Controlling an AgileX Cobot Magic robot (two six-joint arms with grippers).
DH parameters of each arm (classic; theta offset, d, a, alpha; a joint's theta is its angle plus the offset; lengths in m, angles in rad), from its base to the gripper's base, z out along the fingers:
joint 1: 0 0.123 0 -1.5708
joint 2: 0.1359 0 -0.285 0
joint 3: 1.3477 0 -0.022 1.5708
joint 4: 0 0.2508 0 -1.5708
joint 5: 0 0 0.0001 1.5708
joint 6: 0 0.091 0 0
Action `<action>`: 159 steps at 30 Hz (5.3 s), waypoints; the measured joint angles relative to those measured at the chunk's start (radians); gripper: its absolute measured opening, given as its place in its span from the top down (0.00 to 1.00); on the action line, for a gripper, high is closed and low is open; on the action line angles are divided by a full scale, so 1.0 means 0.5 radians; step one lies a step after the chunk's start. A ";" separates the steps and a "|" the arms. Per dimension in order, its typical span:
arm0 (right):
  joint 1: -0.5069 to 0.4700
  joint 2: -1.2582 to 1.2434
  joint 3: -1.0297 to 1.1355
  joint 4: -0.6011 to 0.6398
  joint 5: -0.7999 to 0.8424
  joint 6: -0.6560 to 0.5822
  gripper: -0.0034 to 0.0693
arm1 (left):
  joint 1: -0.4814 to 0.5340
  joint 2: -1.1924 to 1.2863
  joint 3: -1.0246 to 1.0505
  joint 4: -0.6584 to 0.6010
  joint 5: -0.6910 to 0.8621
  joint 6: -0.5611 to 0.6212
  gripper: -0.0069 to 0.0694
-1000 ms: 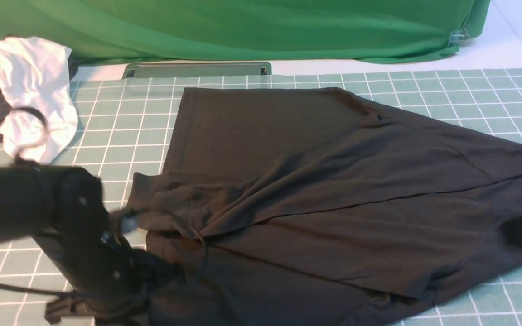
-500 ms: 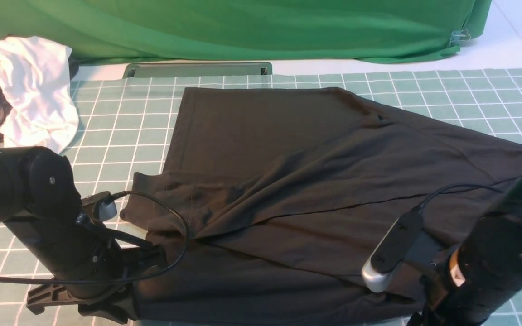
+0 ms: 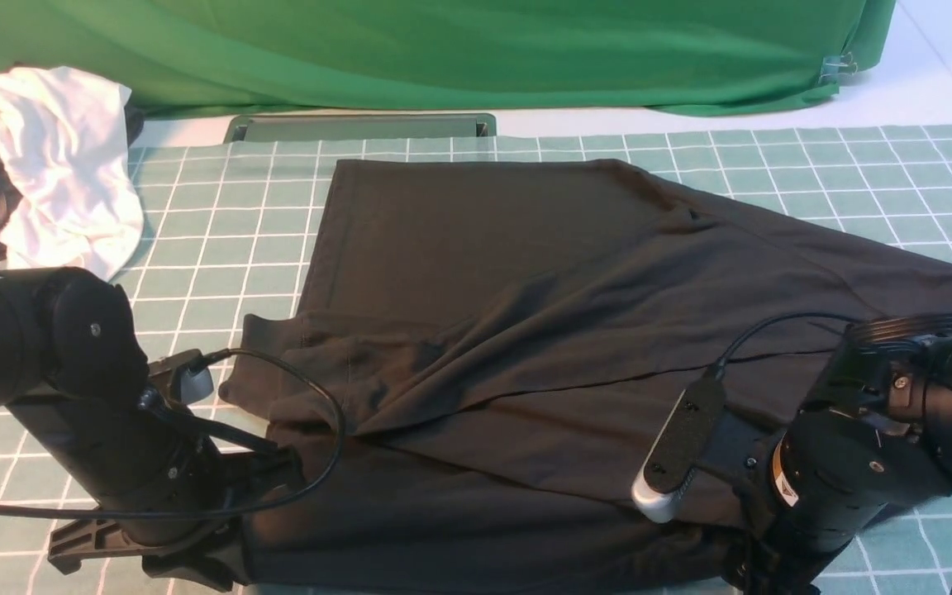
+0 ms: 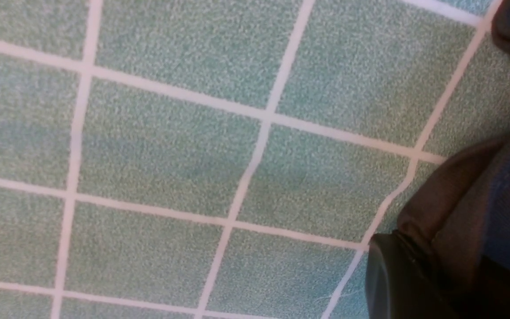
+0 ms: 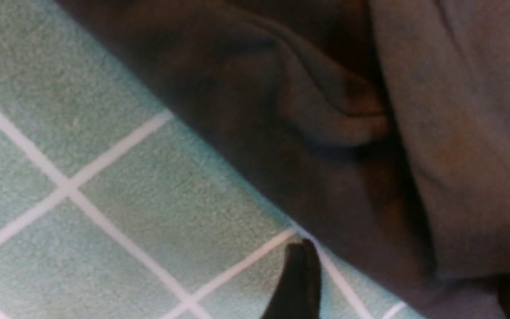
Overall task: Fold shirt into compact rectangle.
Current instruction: 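Grasp the near edge of the shirt at its hem and shoulder corners, then fold the black garment in half by bringing its near edge over to the far edge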
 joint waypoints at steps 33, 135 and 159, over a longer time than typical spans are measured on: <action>0.030 -0.704 0.407 0.148 0.388 0.104 0.88 | 0.004 -0.302 -0.118 -0.069 0.335 0.159 0.89; -0.860 0.432 -0.809 0.120 -0.543 0.157 0.85 | 0.205 1.152 -1.928 -0.720 0.007 0.368 0.88; -0.875 0.593 -1.510 0.379 0.069 -0.028 0.84 | 0.377 1.527 -2.624 -0.792 0.065 0.261 0.59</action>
